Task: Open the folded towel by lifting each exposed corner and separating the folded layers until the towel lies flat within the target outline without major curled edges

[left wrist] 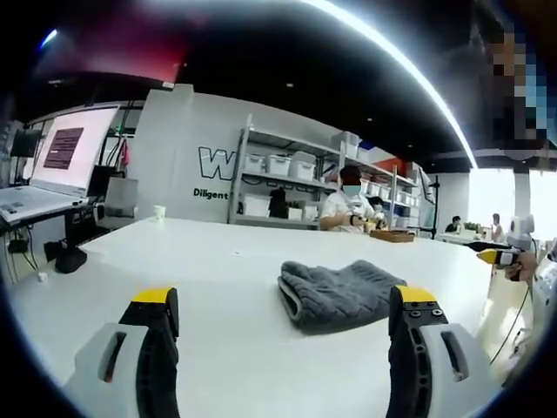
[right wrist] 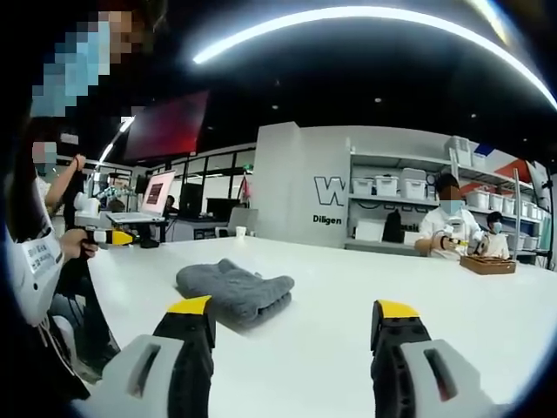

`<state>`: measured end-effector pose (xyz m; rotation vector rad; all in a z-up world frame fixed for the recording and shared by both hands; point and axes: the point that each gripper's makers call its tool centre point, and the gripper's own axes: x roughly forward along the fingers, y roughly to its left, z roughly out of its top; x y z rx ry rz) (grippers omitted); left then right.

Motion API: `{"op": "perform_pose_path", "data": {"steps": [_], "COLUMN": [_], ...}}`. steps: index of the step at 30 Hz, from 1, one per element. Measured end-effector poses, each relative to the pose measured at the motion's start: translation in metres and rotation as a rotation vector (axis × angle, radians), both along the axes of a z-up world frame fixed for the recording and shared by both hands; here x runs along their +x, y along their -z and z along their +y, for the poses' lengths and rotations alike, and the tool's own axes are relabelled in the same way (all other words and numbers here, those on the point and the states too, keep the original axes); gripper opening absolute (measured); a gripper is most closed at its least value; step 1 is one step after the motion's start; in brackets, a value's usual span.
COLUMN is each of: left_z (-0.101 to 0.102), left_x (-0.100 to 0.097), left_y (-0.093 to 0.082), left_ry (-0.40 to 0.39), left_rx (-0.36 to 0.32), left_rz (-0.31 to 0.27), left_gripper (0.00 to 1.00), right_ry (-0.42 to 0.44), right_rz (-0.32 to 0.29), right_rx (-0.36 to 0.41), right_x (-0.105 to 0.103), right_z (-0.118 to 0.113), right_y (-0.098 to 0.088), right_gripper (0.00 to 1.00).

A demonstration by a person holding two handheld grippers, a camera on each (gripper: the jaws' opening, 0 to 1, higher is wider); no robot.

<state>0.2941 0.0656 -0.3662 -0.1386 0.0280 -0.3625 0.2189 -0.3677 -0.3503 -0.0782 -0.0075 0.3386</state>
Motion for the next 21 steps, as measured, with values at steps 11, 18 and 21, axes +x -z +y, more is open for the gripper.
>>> {"op": "perform_pose_path", "data": {"steps": [11, 18, 21], "left_z": [-0.0003, 0.0004, -0.0002], "left_x": [0.0029, 0.0057, 0.0064], "left_y": [0.0041, 0.0026, 0.0038], "left_ry": [0.003, 0.002, 0.002], "left_rx": [0.005, 0.005, 0.005], "left_rz": [0.017, 0.018, 0.023], "left_gripper": [0.98, 0.97, 0.97], "right_ry": [-0.005, -0.004, -0.007], "right_rz": [0.003, -0.003, -0.004], "right_rx": [0.001, 0.005, 0.004], "right_x": [0.0021, 0.0032, 0.0043], "right_z": [0.0016, 0.0003, 0.0008], "right_y": [0.0004, -0.0013, -0.0018], "right_gripper": [0.70, 0.68, 0.68]}}
